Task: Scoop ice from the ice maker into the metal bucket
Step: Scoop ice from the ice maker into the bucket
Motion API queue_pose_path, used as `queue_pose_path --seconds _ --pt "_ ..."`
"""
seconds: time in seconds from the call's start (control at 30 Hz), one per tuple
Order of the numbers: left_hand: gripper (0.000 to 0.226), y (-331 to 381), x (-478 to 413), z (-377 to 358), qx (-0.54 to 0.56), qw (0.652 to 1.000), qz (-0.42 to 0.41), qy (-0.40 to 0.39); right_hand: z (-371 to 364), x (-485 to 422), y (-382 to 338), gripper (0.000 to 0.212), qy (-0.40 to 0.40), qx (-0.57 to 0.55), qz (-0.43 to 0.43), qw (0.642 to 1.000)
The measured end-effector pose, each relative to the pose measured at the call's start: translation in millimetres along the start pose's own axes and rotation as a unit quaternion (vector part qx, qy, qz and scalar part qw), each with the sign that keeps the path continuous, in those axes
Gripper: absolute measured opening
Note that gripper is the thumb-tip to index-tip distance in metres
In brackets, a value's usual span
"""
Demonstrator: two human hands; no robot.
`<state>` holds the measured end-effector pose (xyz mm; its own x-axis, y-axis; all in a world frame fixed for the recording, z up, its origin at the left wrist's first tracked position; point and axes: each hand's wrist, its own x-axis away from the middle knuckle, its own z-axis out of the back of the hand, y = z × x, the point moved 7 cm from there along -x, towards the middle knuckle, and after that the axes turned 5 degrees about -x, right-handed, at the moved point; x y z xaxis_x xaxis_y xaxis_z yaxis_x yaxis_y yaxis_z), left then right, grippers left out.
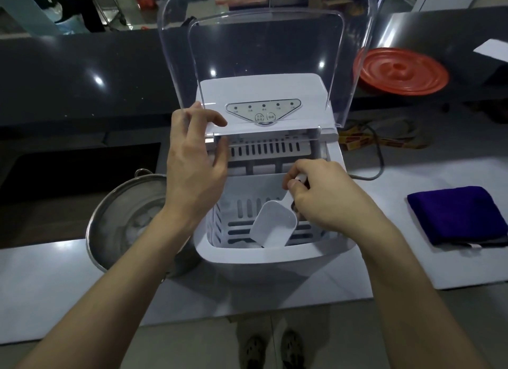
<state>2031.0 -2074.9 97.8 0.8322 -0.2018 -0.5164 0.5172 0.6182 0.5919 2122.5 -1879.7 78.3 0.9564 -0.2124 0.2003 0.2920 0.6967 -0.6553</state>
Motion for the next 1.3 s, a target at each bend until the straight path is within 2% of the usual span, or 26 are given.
queue_pose_path --seconds 0.43,0.7,0.83,1.1,1.3 --pt "0.024 0 -1 -1 0.002 1.0 -0.003 0.001 -27 -13 13 0.018 0.007 -0.055 -0.051 0.997" --pt "0.025 -2 -1 -3 -0.008 1.0 -0.007 0.002 -26 -11 9 0.019 0.027 -0.083 -0.037 0.996" --pt "0.024 -2 -1 -2 -0.007 1.0 -0.009 0.005 -32 -8 -3 0.019 -0.027 -0.086 -0.003 0.996" --pt "0.023 -2 -1 -2 -0.01 1.0 -0.002 0.0 -38 -6 9 0.031 -0.082 -0.194 -0.109 0.971" --pt "0.016 -1 -1 -1 -0.001 1.0 -0.003 0.012 -39 -7 11 0.034 -0.083 -0.236 -0.141 0.958"
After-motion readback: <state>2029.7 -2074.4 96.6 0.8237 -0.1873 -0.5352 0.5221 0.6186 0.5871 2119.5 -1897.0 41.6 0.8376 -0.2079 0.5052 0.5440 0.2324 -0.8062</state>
